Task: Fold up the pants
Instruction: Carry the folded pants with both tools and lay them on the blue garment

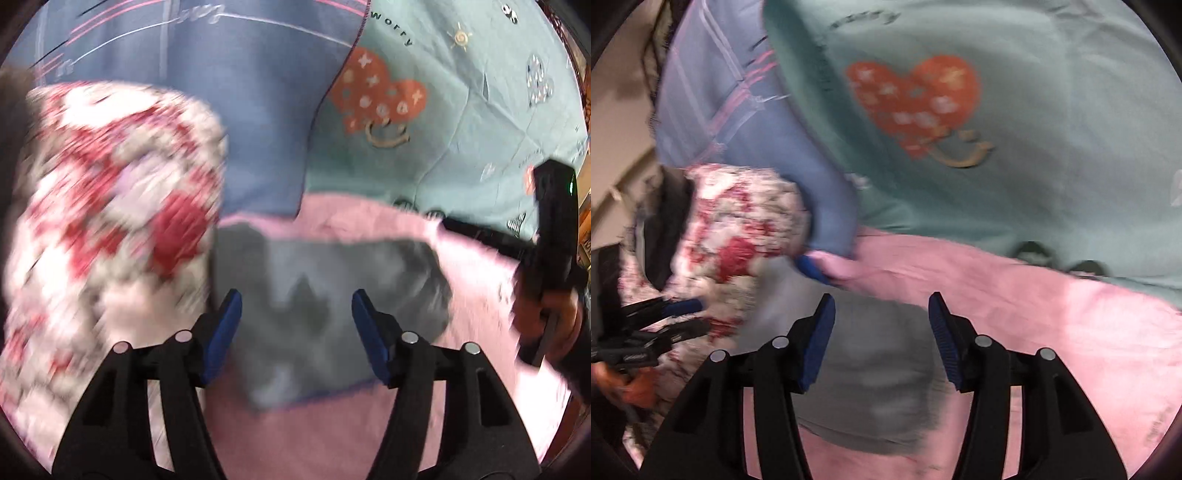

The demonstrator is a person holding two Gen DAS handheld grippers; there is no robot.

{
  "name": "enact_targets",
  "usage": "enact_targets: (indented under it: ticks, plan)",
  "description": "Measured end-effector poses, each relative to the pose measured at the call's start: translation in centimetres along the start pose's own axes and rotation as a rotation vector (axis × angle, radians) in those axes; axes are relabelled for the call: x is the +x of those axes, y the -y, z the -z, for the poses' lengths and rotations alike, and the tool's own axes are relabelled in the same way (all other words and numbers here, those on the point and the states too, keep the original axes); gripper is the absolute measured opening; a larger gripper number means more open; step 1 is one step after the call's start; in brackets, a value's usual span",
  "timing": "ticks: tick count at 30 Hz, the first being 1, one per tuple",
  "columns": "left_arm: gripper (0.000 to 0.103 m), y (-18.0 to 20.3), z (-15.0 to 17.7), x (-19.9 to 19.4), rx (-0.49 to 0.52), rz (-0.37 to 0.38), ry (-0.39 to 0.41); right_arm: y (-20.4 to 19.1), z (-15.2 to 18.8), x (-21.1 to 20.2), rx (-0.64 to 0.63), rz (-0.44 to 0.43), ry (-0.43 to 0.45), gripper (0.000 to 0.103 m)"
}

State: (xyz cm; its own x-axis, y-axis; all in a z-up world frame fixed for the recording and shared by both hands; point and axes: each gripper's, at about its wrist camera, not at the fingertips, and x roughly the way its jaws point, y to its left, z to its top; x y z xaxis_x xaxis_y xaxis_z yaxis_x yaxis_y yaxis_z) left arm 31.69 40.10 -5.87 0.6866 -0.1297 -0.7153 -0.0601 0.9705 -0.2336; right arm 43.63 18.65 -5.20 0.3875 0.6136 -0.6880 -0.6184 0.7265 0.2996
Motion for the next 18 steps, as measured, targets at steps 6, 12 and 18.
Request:
enact_targets:
  ticks: [6, 12, 18]
  plan:
    - [0.063, -2.0, 0.1, 10.5, -0.114, -0.029, -0.163, 3.7, 2.5, 7.0, 0.097, 0.107, -0.121, 0.041]
    - [0.062, -1.3, 0.0, 8.3, -0.131, -0.057, -0.128, 1.9, 1.8, 4.5, 0.042, 0.094, -0.085, 0.042]
    - [0.073, 1.6, 2.9, 4.2, -0.060, -0.054, -0.086, -0.9, 5.6, -0.1, -0.057, 0.061, -0.055, 0.042]
